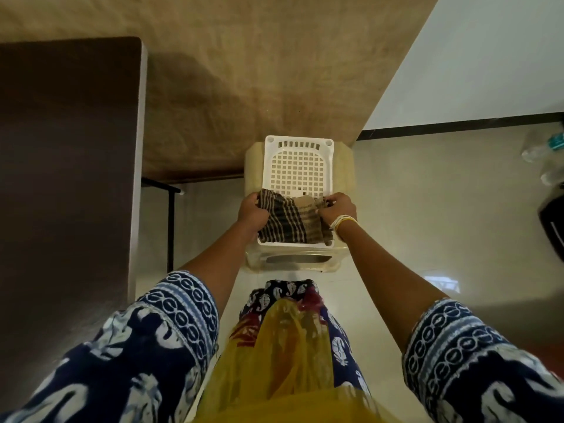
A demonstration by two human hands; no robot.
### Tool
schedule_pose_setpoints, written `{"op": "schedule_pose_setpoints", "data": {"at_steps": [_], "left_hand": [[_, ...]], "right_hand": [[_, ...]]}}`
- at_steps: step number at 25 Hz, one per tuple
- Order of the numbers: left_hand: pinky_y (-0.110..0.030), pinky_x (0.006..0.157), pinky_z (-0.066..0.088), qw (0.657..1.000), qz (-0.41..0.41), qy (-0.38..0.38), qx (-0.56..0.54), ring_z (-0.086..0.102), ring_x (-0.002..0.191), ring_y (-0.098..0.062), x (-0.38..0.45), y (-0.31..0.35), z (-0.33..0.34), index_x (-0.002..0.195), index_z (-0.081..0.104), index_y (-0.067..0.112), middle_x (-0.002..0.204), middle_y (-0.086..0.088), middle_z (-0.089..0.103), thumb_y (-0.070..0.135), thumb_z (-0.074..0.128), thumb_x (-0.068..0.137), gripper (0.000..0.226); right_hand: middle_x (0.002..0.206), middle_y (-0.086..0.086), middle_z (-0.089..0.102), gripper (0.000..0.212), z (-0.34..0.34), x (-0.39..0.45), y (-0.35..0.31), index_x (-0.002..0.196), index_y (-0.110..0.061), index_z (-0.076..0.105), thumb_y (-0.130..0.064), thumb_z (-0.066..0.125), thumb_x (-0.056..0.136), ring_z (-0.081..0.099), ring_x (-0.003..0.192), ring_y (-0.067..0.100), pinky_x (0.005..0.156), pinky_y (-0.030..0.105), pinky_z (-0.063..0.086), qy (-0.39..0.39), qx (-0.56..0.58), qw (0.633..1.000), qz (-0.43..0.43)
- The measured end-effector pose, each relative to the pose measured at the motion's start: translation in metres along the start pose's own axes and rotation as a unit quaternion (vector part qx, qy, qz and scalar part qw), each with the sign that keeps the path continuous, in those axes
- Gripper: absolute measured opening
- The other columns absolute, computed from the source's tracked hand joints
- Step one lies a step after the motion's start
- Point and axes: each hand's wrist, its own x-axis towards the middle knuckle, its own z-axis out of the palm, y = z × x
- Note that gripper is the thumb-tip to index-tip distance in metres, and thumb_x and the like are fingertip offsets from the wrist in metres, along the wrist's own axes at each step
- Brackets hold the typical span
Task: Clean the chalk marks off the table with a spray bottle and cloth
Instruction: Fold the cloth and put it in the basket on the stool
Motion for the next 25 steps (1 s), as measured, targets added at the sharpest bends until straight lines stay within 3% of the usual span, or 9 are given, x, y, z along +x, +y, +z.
{"op": "schedule_pose_setpoints", "data": {"at_steps": [5,9,14,19,23,25], "left_hand": [[-0.033,0.097,0.047,0.997,0.036,0.003,0.066,0.053,0.123,-0.028,-0.002,-0.003,-0.014,0.136,0.048,0.009,0.135,-0.012,0.054,-0.01,0.055,0.085,0.055],[-0.028,0.088,0.046,0.991,0.056,-0.008,0.118,0.058,0.114,-0.027,-0.044,0.01,-0.038,0.13,0.054,0.009,0.127,-0.011,0.06,0.006,0.06,0.088,0.042],[-0.035,0.095,0.045,0.985,0.088,-0.01,0.149,0.055,0.117,-0.032,-0.109,0.047,-0.065,0.13,0.054,0.004,0.128,-0.016,0.059,0.005,0.058,0.089,0.041],[-0.033,0.084,0.048,0.987,0.108,-0.003,0.117,0.06,0.107,-0.033,-0.148,0.059,-0.092,0.124,0.056,0.003,0.116,-0.02,0.064,0.0,0.059,0.086,0.039],[-0.037,0.09,0.051,0.989,0.109,0.01,0.1,0.062,0.105,-0.04,-0.158,0.041,-0.123,0.128,0.055,0.005,0.108,-0.029,0.065,-0.002,0.061,0.082,0.046],[-0.029,0.085,0.048,0.988,0.115,0.028,0.097,0.064,0.103,-0.035,-0.166,0.03,-0.145,0.127,0.056,0.007,0.104,-0.025,0.068,0.002,0.061,0.084,0.043]], "right_hand": [[0.118,0.015,0.064,0.03,-0.006,-0.009,-0.004,0.117,-0.01,0.059,-0.014,0.061,0.087,0.062,0.106,0.032,0.09,0.036,0.051,0.005,-0.062,0.998,-0.02],[0.12,0.016,0.061,0.035,-0.03,-0.045,-0.019,0.121,-0.008,0.053,-0.017,0.062,0.088,0.06,0.108,0.033,0.091,0.038,0.05,-0.024,-0.117,0.993,-0.008],[0.117,0.014,0.063,0.035,-0.064,-0.106,-0.062,0.121,-0.008,0.051,-0.018,0.062,0.09,0.062,0.094,0.03,0.073,0.031,0.047,-0.073,-0.175,0.981,-0.04],[0.121,0.015,0.061,0.037,-0.07,-0.151,-0.091,0.123,-0.006,0.052,-0.01,0.058,0.087,0.06,0.108,0.033,0.088,0.036,0.05,-0.095,-0.215,0.969,-0.078],[0.118,0.016,0.063,0.029,-0.055,-0.177,-0.106,0.116,-0.008,0.057,-0.009,0.054,0.087,0.058,0.109,0.035,0.095,0.039,0.05,-0.064,-0.165,0.979,-0.104],[0.114,0.014,0.065,0.021,-0.041,-0.192,-0.113,0.102,-0.015,0.062,-0.006,0.053,0.085,0.062,0.104,0.034,0.093,0.043,0.052,-0.04,-0.092,0.99,-0.101]]}}
